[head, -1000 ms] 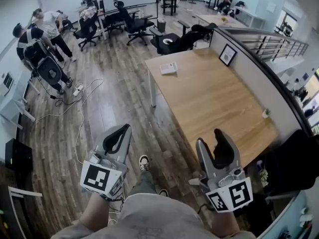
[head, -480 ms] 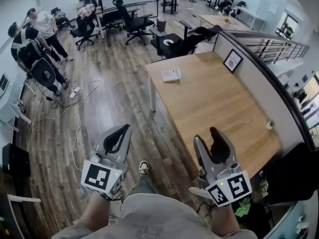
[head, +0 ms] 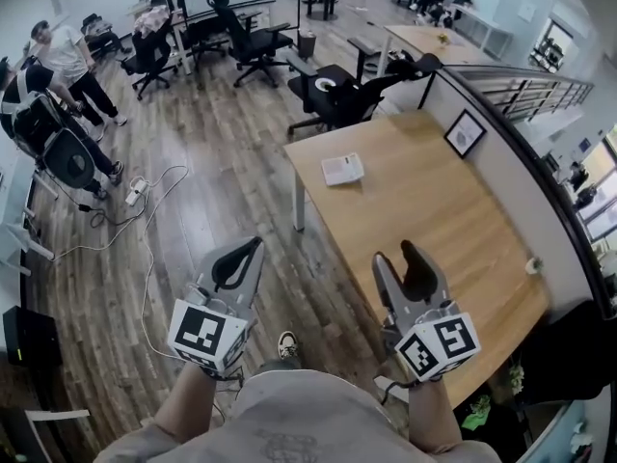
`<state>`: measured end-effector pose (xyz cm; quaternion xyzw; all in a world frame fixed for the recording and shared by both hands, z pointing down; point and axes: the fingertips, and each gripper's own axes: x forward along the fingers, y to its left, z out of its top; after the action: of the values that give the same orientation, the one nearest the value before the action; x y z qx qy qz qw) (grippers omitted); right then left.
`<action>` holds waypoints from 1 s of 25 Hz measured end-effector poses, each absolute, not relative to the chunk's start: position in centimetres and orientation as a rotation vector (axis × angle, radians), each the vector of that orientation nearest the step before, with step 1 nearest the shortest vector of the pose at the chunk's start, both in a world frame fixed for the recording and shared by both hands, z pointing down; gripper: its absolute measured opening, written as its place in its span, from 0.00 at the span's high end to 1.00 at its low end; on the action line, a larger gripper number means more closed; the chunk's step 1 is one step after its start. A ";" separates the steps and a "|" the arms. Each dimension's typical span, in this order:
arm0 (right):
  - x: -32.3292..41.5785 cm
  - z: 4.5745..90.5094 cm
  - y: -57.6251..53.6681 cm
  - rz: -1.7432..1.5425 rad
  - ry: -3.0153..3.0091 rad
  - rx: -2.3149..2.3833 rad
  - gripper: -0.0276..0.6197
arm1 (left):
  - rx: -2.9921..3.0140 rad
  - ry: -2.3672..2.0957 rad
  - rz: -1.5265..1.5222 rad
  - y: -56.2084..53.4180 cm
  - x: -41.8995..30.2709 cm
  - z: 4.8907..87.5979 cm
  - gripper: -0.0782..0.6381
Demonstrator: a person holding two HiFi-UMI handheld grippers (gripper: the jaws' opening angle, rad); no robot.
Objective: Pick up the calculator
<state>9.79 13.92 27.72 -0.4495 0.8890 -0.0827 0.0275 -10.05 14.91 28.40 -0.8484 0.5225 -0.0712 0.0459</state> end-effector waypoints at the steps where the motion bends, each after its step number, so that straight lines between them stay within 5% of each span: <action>1: 9.0 27.9 12.6 -0.260 2.743 -1.400 0.65 | -2.606 1.586 -0.227 13.6 -10.7 28.7 0.89; 25: 5.9 41.0 -6.8 -0.612 2.732 -1.704 0.65 | -2.778 1.495 -0.351 -5.4 -16.3 35.8 0.89</action>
<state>5.86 -6.84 40.98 -0.5186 0.8317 -0.1864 -0.0678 -16.28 -5.38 35.83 -0.8751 0.4709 -0.1105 -0.0161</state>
